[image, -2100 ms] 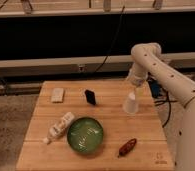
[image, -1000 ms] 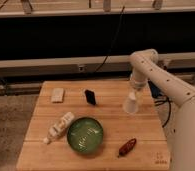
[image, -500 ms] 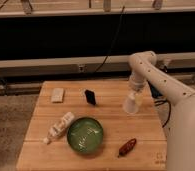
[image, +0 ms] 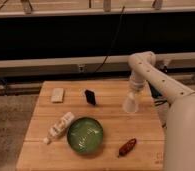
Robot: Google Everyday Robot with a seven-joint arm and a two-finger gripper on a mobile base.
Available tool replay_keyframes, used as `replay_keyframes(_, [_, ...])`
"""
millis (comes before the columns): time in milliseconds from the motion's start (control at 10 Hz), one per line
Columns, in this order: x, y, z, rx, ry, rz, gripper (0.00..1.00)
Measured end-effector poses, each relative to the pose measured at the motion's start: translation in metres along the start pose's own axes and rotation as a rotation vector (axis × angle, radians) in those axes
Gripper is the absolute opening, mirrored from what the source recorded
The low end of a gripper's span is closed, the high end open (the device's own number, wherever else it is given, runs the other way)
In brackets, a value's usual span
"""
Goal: Place the ceramic cup over the eraser
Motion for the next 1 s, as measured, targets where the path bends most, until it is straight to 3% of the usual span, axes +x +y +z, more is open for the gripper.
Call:
replay_keyframes(200, [-0.006,0.001,-0.006,0.010,-0.021,-0.010,0.00])
replay_keyframes(600, [-0.029,-0.001,-0.042,0.059,-0.086,-0.049,0.00])
replay_keyframes(1000, [-0.068,-0.010,-0.066,0.084,-0.092,-0.144,0.00])
